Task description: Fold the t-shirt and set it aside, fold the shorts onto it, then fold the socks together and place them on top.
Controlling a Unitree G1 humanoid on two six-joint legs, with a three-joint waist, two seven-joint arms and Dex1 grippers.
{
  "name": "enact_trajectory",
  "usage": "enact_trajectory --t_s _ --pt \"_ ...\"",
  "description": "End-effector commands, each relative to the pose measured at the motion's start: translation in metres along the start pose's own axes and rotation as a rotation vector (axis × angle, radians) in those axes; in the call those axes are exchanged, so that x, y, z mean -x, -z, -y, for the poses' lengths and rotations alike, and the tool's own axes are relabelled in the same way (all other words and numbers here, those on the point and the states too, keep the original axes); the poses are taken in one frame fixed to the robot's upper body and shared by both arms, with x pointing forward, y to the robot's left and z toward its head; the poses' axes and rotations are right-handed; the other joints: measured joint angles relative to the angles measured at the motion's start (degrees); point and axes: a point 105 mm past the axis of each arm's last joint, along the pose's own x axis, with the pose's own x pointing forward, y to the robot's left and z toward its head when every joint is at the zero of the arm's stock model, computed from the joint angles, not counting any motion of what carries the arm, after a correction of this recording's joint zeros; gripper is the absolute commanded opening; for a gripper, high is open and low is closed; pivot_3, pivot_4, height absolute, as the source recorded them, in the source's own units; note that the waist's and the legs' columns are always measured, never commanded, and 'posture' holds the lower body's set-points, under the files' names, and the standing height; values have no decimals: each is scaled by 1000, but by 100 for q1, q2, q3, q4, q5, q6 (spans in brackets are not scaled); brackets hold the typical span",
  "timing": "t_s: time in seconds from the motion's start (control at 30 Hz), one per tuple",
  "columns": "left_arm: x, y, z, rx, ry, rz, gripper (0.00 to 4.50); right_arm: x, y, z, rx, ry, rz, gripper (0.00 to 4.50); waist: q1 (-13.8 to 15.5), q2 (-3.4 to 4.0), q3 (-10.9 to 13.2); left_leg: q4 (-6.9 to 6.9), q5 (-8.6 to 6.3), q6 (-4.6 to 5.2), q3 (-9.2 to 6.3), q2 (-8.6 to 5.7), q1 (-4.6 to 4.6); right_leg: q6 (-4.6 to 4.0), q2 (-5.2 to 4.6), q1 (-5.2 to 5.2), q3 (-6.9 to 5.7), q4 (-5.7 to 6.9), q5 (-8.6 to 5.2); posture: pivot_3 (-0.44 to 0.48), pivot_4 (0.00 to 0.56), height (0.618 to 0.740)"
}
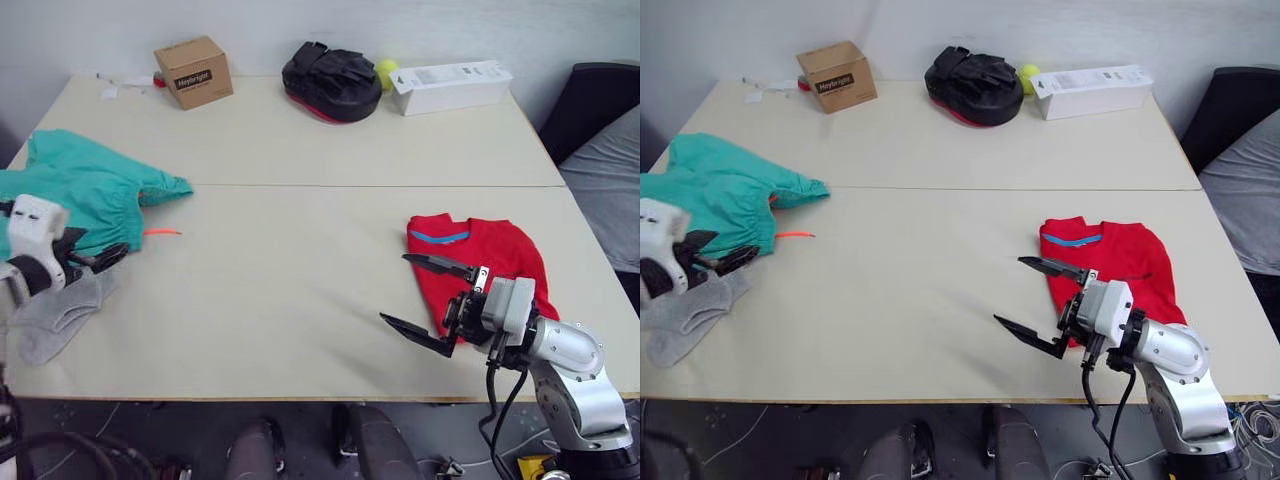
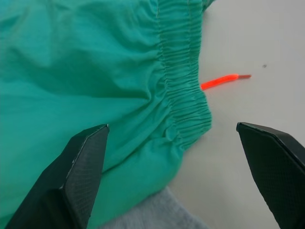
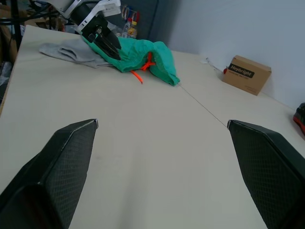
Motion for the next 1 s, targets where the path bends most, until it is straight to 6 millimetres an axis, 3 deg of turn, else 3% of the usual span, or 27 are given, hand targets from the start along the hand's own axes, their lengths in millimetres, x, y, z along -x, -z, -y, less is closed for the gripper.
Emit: enact_trajectory --t_s 0.03,0.13,0.23,0.37,0.5,0.6,0.67,0.8,0.9,1.0 --pt "-3 3 -8 -42 0 -30 4314 0 -10 3 34 31 11 4483 -4 -1 0 2 0 0 5 0 -1 1 1 -5 4 2 0 0 150 740" --pt "-14 4 -7 -33 20 -24 3614 2 -8 4 41 57 -6 4500 21 -3 -1 21 1 2 5 0 -3 3 0 -7 4 15 -2 0 150 740" --pt "-22 -8 -4 -63 47 41 2589 7 -6 2 33 86 -23 4500 85 -8 -3 36 3 7 -1 0 -3 4 -3 0 1 23 -2 0 150 740" --pt "-26 -52 1 -105 80 276 1258 9 -5 1 32 107 -33 4500 155 -18 -1 76 -2 15 -8 4 -8 8 -5 8 -2 38 2 0 150 740" --pt "-30 -102 28 -196 205 479 100 18 -6 8 37 158 -57 4500 173 -25 -5 86 -1 24 -11 3 -11 12 -9 17 -8 36 14 0 150 740" --pt "-36 -137 76 -294 408 612 43 33 -9 11 -10 236 -87 4500 229 -26 -6 89 -1 30 -12 -5 -10 16 -13 23 -8 35 16 0 150 740" --pt "-36 -143 115 -369 581 644 43 39 -9 2 -9 200 -129 4500 267 -25 -6 91 -2 31 -10 -7 -11 16 -12 23 -5 34 15 0 150 740" --pt "-23 -140 191 -424 904 692 43 55 -7 -4 -2 187 -207 4500 231 -25 -6 95 -3 29 0 -4 -10 27 0 23 6 33 9 0 150 740" --pt "-4 -124 238 -456 1105 685 43 67 -9 0 -3 233 -241 4500 141 -24 -5 99 0 25 -1 -2 -6 32 3 24 16 41 6 0 150 740" --pt "-3 -110 253 -418 1120 629 43 72 -10 -4 -8 226 -266 4500 125 -24 -5 100 8 14 -8 1 7 33 15 26 32 52 5 0 150 740"
